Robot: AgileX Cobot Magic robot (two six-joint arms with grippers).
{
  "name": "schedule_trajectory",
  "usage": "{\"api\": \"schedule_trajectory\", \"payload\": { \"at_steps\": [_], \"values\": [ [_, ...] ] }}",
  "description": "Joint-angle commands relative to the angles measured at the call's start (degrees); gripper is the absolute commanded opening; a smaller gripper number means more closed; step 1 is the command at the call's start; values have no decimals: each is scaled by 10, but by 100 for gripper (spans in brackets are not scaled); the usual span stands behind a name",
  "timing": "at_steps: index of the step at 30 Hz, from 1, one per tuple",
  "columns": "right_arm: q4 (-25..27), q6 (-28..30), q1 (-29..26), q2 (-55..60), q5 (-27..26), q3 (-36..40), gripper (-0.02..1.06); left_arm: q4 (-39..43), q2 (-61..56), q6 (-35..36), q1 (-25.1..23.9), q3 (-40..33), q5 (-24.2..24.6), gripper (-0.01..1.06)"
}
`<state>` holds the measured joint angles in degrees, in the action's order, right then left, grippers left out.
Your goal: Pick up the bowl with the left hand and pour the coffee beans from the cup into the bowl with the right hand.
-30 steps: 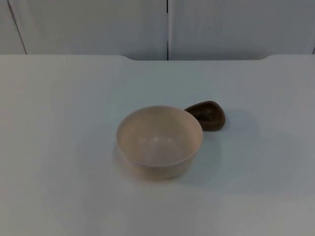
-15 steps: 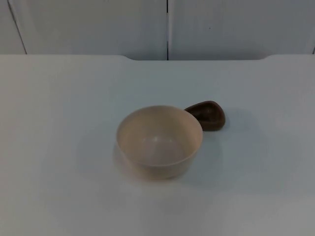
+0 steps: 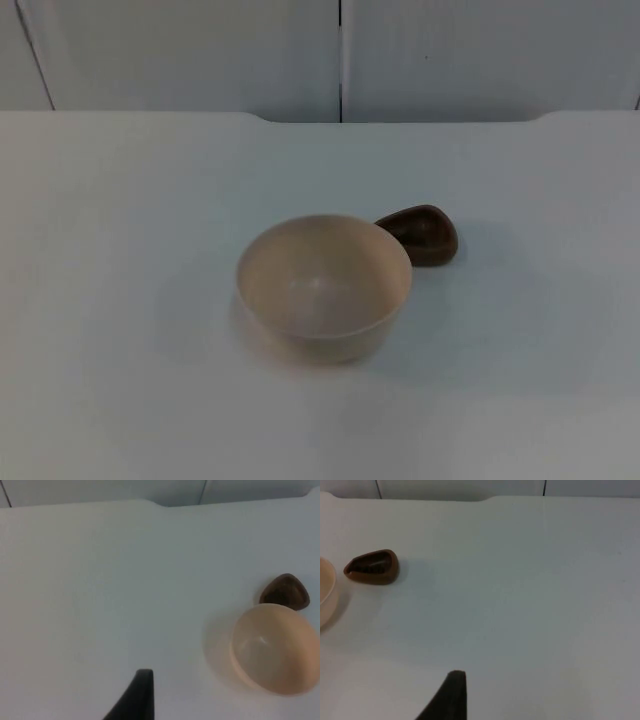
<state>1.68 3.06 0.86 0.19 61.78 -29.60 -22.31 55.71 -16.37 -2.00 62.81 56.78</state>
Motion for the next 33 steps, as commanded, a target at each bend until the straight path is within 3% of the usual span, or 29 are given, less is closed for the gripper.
{"api": "schedule_trajectory", "payload": {
  "at_steps": [1, 7, 14, 23, 33],
  "values": [
    [-1, 4, -4, -2, 0, 0, 105, -19, 15, -9, 0, 13, 8, 102],
    [-1, 4, -4, -2, 0, 0, 105, -42, 44, -13, 12, 21, 9, 100],
    [-1, 4, -4, -2, 0, 0, 105, -37, 96, -7, 90, 21, -12, 100],
    [-1, 4, -4, -2, 0, 0, 105, 51, 187, 88, 195, 24, -72, 100],
    [-1, 4, -4, -2, 0, 0, 105, 74, 310, 129, 243, 79, -67, 100]
  ]
}}
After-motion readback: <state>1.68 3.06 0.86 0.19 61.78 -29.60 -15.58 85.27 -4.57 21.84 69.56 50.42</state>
